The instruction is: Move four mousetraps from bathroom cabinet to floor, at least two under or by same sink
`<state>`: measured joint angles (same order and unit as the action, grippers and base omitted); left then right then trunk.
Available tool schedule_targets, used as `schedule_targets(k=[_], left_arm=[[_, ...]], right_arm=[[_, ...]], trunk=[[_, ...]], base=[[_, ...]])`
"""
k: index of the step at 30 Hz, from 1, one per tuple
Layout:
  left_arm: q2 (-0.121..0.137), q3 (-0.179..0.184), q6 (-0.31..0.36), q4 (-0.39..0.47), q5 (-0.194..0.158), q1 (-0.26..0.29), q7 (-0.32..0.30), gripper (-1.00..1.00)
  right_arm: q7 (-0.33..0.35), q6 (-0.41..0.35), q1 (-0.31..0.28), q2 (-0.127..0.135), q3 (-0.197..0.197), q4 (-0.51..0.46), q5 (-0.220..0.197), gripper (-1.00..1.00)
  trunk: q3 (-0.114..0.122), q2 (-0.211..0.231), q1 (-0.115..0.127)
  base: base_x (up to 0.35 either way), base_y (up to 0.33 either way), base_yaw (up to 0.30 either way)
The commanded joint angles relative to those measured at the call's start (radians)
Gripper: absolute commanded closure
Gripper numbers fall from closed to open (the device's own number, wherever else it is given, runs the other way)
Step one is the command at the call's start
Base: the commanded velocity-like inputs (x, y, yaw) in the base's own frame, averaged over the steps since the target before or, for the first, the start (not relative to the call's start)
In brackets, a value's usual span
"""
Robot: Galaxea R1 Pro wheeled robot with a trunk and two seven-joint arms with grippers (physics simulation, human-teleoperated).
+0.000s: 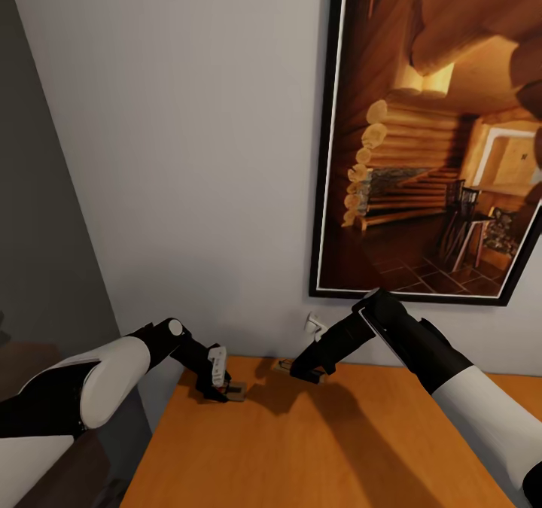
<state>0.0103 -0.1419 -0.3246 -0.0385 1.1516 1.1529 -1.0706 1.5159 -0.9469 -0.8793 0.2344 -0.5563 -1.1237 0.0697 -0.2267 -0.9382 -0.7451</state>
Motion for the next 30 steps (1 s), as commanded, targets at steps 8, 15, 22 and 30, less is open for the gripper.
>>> schedule_targets(k=[8,15,22,30], left_arm=[[-0.001,0.005,-0.007,-0.003,0.013,0.001,0.004,1.0],[-0.001,0.005,-0.007,-0.003,0.013,0.002,0.006,1.0],[-0.001,0.005,0.007,-0.003,0.013,0.002,0.008,1.0],[-0.001,0.005,0.029,-0.003,0.013,0.002,0.008,1.0]], right_arm=[[0.01,-0.013,-0.001,0.0,-0.001,-0.001,0.007,1.0],[0.01,-0.013,-0.001,0.0,-0.001,-0.001,0.007,1.0],[0.01,-0.013,-0.001,0.0,-0.001,-0.001,0.007,1.0],[0.01,-0.013,-0.001,0.0,-0.001,-0.001,0.007,1.0]], trunk=[[0.024,0.055,0.031],[0.046,0.104,0.057],[0.067,0.153,0.084],[0.093,0.209,0.115]], base=[[0.0,0.0,0.0],[0.0,0.0,0.0],[0.0,0.0,0.0],[0.0,0.0,0.0]])
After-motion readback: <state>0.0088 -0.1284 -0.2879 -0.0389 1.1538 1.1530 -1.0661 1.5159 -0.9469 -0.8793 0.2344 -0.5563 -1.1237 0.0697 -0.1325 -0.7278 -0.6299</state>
